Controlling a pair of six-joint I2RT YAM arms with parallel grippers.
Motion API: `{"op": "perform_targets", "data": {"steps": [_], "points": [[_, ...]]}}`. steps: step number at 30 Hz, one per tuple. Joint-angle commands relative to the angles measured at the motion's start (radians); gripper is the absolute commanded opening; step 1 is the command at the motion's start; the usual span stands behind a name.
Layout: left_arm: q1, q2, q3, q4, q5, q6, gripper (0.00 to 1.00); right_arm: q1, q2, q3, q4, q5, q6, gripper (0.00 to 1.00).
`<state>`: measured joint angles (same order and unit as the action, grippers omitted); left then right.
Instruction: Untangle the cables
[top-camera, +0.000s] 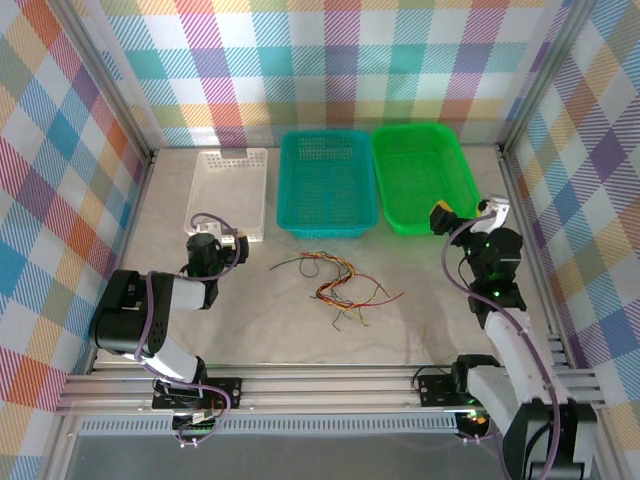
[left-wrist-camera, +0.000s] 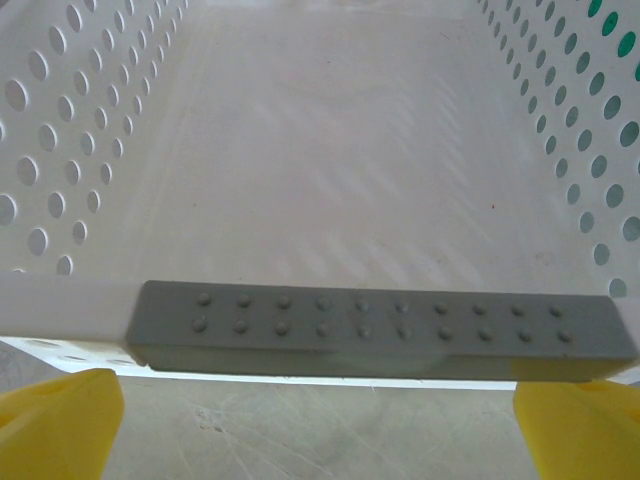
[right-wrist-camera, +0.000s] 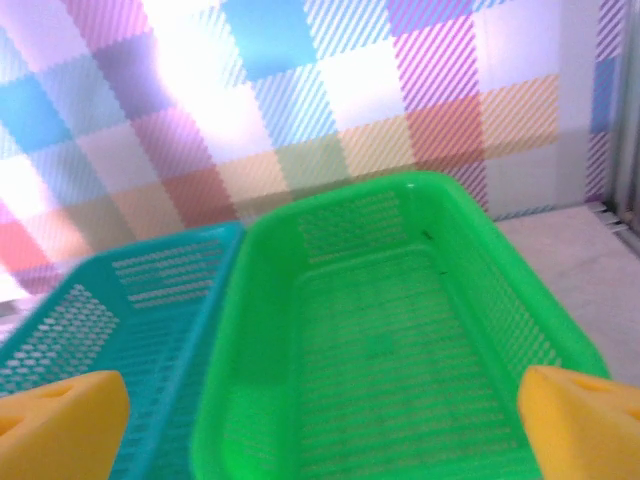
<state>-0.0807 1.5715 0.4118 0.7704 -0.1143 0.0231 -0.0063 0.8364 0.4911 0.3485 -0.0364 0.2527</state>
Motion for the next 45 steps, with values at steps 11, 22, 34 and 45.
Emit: {"op": "perform_targets", "data": {"steps": [11, 22, 34, 45], "points": [[0.012, -0.008, 0.004, 0.043, -0.007, -0.005, 1.0, 0.016, -0.108, 0.13, -0.264, -0.374, 0.339, 1.0], [0.012, -0.008, 0.004, 0.042, -0.007, -0.004, 1.0, 0.437, 0.041, 0.188, -0.481, 0.075, 0.032, 1.0], [0.012, -0.016, 0.003, 0.042, -0.008, -0.004, 1.0, 0.61, 0.286, 0.216, -0.499, 0.149, -0.047, 1.0], [0.007, -0.223, 0.053, -0.22, -0.008, -0.02, 1.0, 0.696, 0.55, 0.289, -0.438, 0.13, -0.056, 1.0]]}}
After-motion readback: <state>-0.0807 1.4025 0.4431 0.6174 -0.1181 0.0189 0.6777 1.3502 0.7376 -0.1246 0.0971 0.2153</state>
